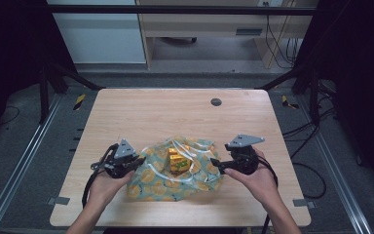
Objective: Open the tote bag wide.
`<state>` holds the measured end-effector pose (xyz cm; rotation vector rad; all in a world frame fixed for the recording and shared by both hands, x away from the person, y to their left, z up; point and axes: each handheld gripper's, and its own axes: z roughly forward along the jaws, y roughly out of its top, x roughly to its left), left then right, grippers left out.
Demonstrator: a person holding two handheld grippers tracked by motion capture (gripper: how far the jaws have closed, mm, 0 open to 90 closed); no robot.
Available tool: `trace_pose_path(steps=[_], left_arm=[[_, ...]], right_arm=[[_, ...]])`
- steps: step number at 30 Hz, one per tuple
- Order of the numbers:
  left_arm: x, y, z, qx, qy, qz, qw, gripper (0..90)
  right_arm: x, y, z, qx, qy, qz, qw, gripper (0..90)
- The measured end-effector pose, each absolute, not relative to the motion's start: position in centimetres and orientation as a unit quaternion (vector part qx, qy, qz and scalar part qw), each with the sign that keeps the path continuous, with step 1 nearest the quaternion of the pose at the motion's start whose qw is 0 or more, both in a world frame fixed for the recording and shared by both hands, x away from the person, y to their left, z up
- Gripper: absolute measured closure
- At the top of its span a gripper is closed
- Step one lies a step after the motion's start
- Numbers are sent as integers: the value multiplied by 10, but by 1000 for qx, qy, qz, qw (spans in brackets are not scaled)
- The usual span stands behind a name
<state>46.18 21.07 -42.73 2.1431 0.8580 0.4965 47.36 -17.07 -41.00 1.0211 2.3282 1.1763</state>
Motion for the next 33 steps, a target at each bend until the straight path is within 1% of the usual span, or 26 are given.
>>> trace_pose_path(steps=[6, 10, 12, 15, 17, 20, 23, 29, 32, 33], left_arm=[[445, 215, -423, 831, 318, 191, 414, 894], [431, 216, -423, 835, 298, 179, 428, 895], [424, 218, -426, 837, 289, 170, 432, 895], [415, 219, -431, 842, 272, 150, 441, 896], [410, 220, -437, 852, 255, 138, 436, 895], [403, 221, -448, 866, 230, 125, 426, 896], [399, 222, -461, 880, 219, 112, 407, 896], [399, 223, -472, 900, 214, 139, 352, 896], [402, 228, -473, 899, 226, 156, 342, 896], [403, 229, -473, 899, 229, 162, 337, 896]], right_arm=[[499, -160, -424, 364, 833, 391, 145, 271], [504, -156, -433, 363, 843, 377, 121, 245], [505, -153, -435, 356, 850, 370, 118, 243], [507, -149, -438, 353, 856, 362, 110, 272], [509, -147, -441, 356, 858, 356, 105, 296], [512, -145, -446, 357, 862, 347, 98, 357], [513, -143, -450, 357, 864, 342, 96, 483], [510, -144, -454, 353, 868, 337, 94, 752], [511, -145, -454, 350, 865, 346, 101, 860], [511, -146, -455, 348, 863, 351, 102, 883]])
